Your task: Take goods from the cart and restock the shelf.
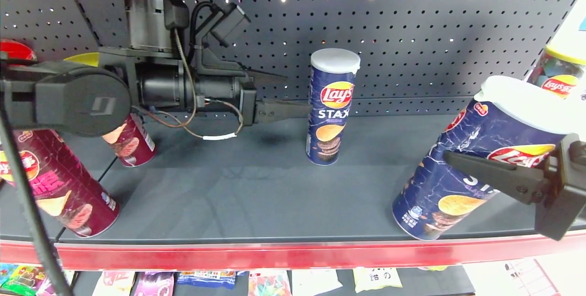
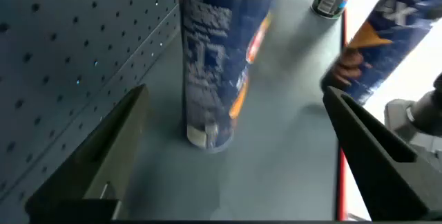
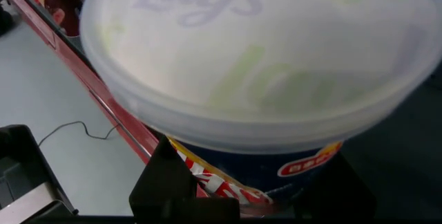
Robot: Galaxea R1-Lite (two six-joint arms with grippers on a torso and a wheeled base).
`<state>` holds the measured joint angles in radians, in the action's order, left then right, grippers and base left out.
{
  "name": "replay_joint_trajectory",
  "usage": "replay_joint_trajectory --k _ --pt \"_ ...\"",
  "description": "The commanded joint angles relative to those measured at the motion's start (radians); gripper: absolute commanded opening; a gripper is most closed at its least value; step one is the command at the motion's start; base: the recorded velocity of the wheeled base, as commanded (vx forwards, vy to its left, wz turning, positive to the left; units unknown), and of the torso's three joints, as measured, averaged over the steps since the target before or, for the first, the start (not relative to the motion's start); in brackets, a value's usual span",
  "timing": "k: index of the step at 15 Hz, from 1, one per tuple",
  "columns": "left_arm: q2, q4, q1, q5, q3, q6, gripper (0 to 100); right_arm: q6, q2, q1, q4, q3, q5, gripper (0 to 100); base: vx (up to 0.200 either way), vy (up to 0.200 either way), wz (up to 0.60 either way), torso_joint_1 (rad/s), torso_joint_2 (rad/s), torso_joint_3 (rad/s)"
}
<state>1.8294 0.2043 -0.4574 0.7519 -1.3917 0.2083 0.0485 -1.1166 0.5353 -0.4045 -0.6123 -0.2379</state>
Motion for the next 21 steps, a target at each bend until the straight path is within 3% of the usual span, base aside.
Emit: replay_joint_trajectory --k 1,5,10,15,16,21 --pt "0.065 0.0 -0.029 -0.005 -0.049 -0.001 100 0.001 0.0 -0.009 -0.001 0.003 -0.001 0 0.0 0.0 0.0 0.0 0.0 0.0" --pt "0.103 0.001 -0.041 -0.029 -0.084 -0.001 100 -0.001 0.0 -0.015 -0.001 0.003 -0.001 0 0.0 0.0 0.0 0.0 0.0 0.0" --pt "0.188 0.001 -0.081 -0.04 -0.216 -0.001 100 -0.001 0.001 -0.02 -0.001 0.005 -0.001 0 0.0 0.0 0.0 0.0 0.0 0.0" --pt "0.202 0.001 -0.121 -0.063 -0.222 -0.006 100 -0.001 0.001 -0.02 -0.001 0.006 -0.001 0 0.0 0.0 0.0 0.0 0.0 0.0" --pt "0.206 0.001 -0.122 -0.075 -0.224 -0.006 0 -0.002 0.001 -0.02 -0.002 0.006 -0.001 0 0.0 0.0 0.0 0.0 0.0 0.0" --pt "0.222 0.0 -0.141 -0.083 -0.242 -0.018 0 -0.002 0.001 -0.026 -0.001 0.008 -0.001 0 0.0 0.0 0.0 0.0 0.0 0.0"
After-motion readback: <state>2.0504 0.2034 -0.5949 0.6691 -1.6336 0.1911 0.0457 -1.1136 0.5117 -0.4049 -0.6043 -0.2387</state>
